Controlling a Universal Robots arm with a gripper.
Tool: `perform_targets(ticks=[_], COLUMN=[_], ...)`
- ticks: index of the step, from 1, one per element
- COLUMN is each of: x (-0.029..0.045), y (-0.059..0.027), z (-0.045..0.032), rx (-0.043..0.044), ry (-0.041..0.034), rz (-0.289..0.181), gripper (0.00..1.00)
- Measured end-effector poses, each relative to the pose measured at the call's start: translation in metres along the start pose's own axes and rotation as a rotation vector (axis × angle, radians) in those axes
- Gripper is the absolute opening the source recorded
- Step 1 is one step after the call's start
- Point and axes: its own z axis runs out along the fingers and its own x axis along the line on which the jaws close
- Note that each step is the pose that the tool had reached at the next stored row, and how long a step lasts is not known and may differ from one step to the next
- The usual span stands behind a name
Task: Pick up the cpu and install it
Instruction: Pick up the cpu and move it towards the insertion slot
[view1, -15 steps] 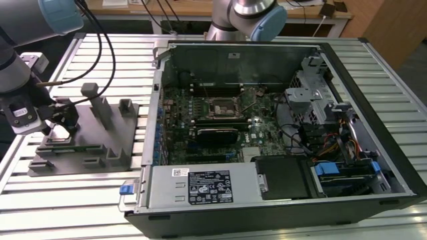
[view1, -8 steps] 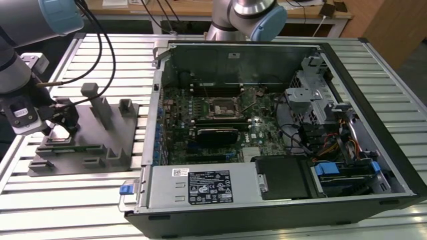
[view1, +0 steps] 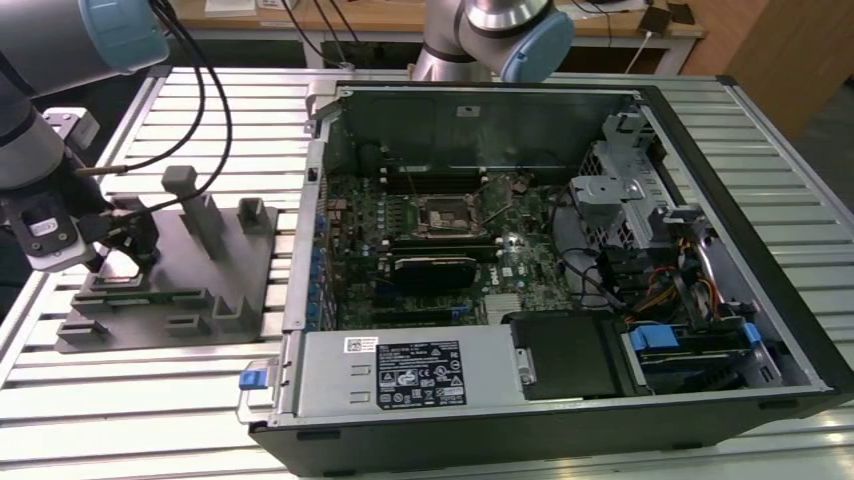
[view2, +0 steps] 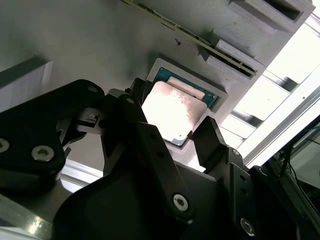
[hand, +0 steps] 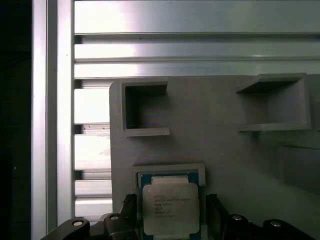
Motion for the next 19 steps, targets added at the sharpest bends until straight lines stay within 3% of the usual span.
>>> perform_targets(ticks=[8,12,19], x=[0.0,0.0,0.0], y=[0.0,0.0,0.0], z=[0.0001,0.0001,0.0002], rx=[0.0005,0.0009,0.0014], ry=[0.0,0.0001,0.0], rz=[0.0,0.0,0.0], gripper=[0.66,0.55,0.55])
